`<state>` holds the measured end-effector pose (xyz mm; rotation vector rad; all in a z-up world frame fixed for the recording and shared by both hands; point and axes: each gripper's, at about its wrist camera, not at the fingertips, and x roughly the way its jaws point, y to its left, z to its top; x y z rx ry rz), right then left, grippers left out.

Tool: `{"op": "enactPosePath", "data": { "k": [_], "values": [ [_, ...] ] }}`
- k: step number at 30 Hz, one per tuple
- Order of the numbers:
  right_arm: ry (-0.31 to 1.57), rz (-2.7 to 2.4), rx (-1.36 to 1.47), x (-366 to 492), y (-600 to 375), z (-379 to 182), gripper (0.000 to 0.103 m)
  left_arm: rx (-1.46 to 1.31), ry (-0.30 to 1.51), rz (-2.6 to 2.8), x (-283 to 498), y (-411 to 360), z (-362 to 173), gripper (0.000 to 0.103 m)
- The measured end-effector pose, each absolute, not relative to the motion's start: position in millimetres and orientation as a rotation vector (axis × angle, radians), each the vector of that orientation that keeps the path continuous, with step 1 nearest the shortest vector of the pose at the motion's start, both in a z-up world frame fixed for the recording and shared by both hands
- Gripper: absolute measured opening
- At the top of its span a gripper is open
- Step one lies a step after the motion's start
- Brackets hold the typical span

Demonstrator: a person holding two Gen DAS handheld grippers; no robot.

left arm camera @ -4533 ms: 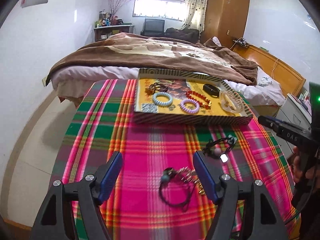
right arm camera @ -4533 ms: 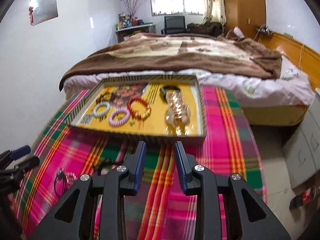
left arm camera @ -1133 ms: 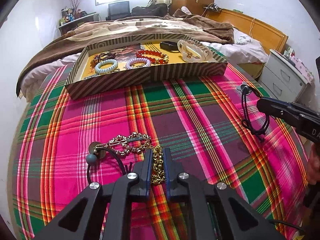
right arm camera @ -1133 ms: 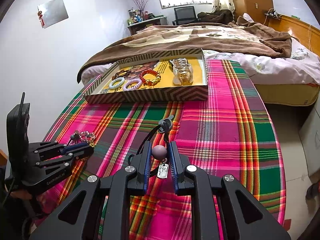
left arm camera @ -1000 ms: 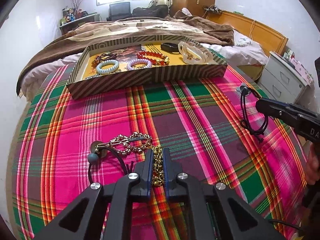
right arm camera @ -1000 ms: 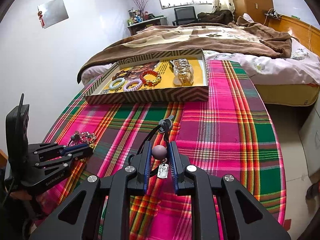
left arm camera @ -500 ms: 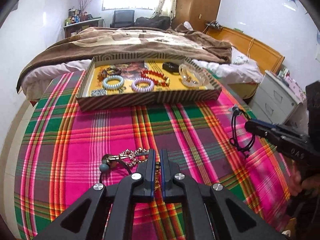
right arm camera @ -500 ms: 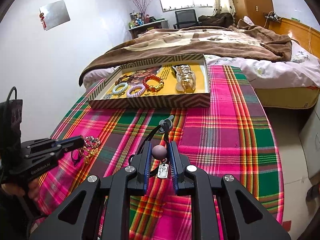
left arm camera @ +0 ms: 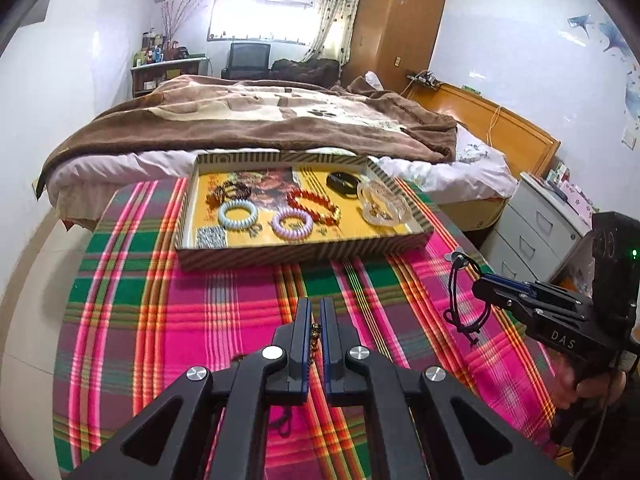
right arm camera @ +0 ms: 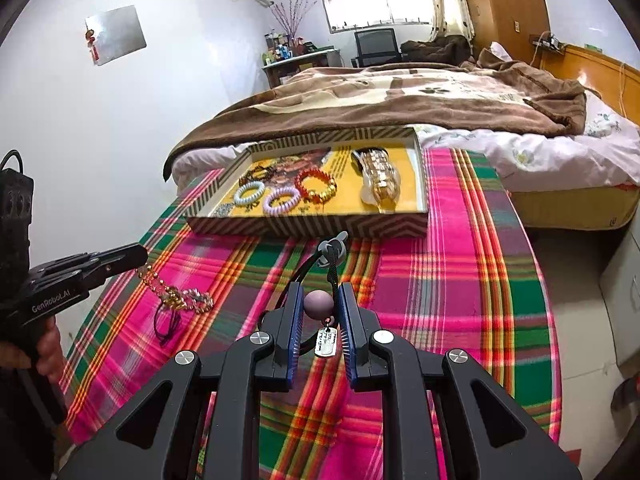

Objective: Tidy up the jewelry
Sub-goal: 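Carry the gold chain and black cord necklace over the tray with both grippers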

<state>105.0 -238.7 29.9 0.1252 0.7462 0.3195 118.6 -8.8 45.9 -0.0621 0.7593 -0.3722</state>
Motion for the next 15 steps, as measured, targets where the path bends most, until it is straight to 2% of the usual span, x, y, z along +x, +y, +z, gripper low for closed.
{"op": "enactPosePath", "data": {
  "k": [15],
  "values": [
    [0.723,0.372,0.134,174.8,-209.4,59.5,0.018,-0.059,0.72,-0.333,185.9,12.6,71.7,0.004]
  ]
}}
